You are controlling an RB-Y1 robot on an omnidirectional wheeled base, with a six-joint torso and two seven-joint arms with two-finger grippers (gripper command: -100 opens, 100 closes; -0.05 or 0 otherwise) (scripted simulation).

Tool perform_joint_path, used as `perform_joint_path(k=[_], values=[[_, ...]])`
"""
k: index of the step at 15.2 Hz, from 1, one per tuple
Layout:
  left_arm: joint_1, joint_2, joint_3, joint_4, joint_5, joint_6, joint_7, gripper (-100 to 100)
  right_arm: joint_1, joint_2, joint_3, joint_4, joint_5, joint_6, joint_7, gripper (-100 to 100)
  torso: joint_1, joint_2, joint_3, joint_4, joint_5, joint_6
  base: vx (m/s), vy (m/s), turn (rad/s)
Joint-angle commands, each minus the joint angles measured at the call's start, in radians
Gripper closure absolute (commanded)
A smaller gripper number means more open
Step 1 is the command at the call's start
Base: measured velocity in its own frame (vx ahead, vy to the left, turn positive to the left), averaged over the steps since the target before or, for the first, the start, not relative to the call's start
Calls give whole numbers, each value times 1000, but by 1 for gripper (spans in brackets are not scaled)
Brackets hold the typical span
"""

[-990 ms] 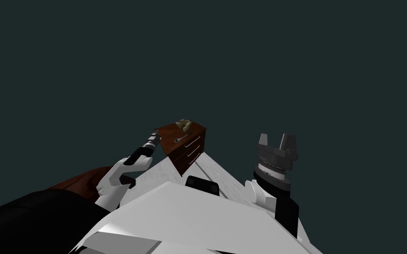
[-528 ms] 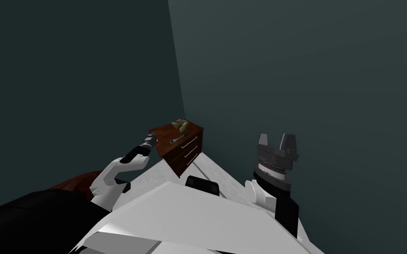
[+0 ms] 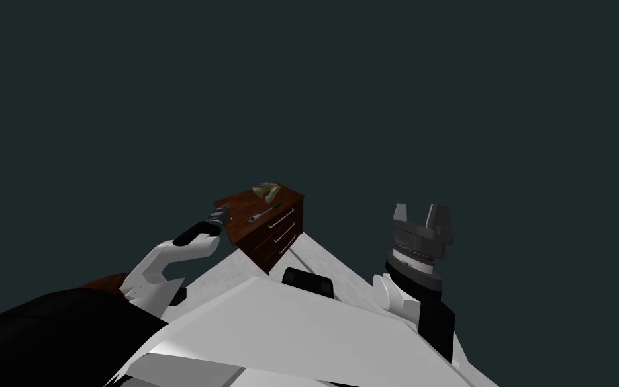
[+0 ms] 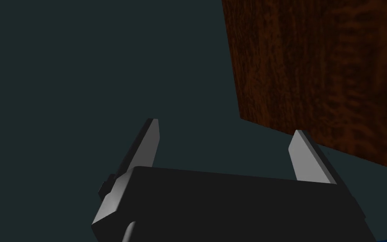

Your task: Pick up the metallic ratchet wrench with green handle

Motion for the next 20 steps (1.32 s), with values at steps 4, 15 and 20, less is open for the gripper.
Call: perform_joint_path(k=[4,15,20], values=[[-10,17,60,27,26,106,29,-100,0,0,0,0,0,0,0,0,0,0,0,0,0,-1,44,-60,-90],[-21,38,132,58,61,314,63,-100,0,0,0,0,0,0,0,0,0,-1,-1,0,0,0,49,-51,-75],[-31,56,202,89,94,416,95,-100,0,0,0,0,0,0,0,0,1,0,0,0,0,-1,51,-42,-88]])
